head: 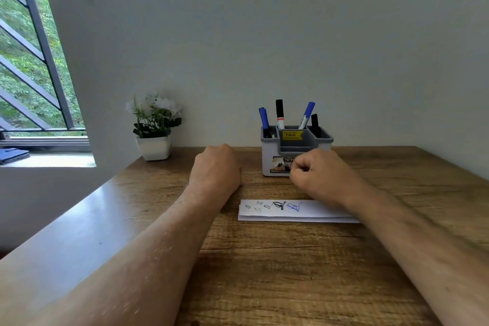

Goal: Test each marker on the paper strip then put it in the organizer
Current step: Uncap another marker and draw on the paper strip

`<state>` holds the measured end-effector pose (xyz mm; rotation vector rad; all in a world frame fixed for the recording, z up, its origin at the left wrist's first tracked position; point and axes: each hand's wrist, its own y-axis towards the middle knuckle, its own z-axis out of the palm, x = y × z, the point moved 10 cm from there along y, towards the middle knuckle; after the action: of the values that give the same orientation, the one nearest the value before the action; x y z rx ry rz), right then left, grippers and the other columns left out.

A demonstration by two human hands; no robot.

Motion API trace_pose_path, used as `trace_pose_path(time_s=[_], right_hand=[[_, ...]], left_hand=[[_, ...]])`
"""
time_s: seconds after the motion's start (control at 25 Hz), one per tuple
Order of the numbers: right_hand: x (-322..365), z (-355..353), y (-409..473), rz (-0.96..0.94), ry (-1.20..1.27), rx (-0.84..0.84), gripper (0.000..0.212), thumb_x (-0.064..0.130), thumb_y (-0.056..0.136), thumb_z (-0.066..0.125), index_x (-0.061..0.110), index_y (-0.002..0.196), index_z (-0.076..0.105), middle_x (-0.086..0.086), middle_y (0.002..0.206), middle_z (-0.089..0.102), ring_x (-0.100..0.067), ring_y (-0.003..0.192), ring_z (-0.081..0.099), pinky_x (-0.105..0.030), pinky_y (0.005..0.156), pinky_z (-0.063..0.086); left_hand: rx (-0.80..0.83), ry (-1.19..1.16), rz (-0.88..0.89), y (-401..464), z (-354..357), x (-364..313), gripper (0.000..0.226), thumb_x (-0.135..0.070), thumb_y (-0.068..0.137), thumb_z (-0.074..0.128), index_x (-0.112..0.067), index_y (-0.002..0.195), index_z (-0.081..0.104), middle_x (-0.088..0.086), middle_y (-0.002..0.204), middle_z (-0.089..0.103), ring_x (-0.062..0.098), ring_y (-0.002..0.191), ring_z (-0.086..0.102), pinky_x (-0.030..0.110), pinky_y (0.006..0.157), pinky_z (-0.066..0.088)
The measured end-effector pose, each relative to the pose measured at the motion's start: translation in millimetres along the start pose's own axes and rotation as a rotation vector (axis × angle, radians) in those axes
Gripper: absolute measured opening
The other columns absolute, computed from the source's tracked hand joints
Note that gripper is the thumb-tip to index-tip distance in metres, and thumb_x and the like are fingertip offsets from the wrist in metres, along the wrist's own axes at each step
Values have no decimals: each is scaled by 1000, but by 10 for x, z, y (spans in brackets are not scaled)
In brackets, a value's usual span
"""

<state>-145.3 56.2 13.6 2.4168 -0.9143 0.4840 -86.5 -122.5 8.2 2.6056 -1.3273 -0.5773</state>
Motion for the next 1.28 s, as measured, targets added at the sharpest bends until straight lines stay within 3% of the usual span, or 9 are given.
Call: trace_pose_path(time_s=[0.24,0.4,0.56,0.72,0.84,0.96,1.08,1.16,1.28], right_hand=[[22,1,-26,5,18,11,28,22,92,57,19,65,62,-1,67,64,-13,63,59,-28,58,46],[22,12,-29,4,17,19,25,22,92,56,18,68,65,0,71,66,-13,68,62,-28,60,48],[26,13,-26,4,22,19,23,23,93,57,20,72,66,4,74,66,-8,71,61,-25,61,46],[65,-44,-33,-42,21,-42,19,28,94,56,26,78,67,8,79,67,-6,75,62,-29,70,54],[105,-134,-48,-102,74,-123,23,27,99,48,29,86,67,16,83,65,1,77,61,-23,68,48],[155,-205,-72,-147,144,-172,29,25,103,40,27,92,67,20,73,58,11,70,57,-16,61,37],[232,-217,-101,-197,126,-183,25,39,101,45,27,95,66,16,77,62,1,72,60,-20,63,44],[253,-187,-111,-204,111,-162,23,46,95,52,27,96,65,10,80,65,-6,74,61,-22,64,49],[212,-167,-90,-187,71,-179,19,44,94,57,27,97,65,9,80,66,-9,73,63,-24,62,52]], left_hand=[[-30,-111,-38,-40,-85,18,22,-33,90,68,-14,101,70,4,85,65,19,73,61,32,67,54],[-121,-263,-16,-120,-314,-53,28,-27,87,71,-13,111,69,6,100,71,20,79,65,31,68,54],[-261,-485,82,-296,-589,-230,39,-26,88,70,-17,126,64,1,107,74,11,88,68,24,83,51],[-295,-750,146,-392,-660,-377,41,-25,89,69,-20,129,63,-10,90,73,-1,76,65,7,70,44],[-265,-868,192,-393,-626,-439,53,-23,87,70,-27,137,52,-10,81,68,-3,70,63,4,60,46],[-244,-952,215,-372,-590,-447,61,-23,87,70,-37,141,44,-6,82,67,3,78,66,16,72,55],[-182,-1106,203,-331,-498,-429,55,-23,85,73,-39,132,50,0,85,72,14,82,72,41,80,60],[-150,-1186,181,-338,-462,-422,48,-21,85,74,-38,124,52,2,86,74,16,79,74,42,76,62],[-109,-1257,169,-367,-450,-451,40,-18,88,71,-29,122,53,3,86,76,14,72,75,33,65,62]])
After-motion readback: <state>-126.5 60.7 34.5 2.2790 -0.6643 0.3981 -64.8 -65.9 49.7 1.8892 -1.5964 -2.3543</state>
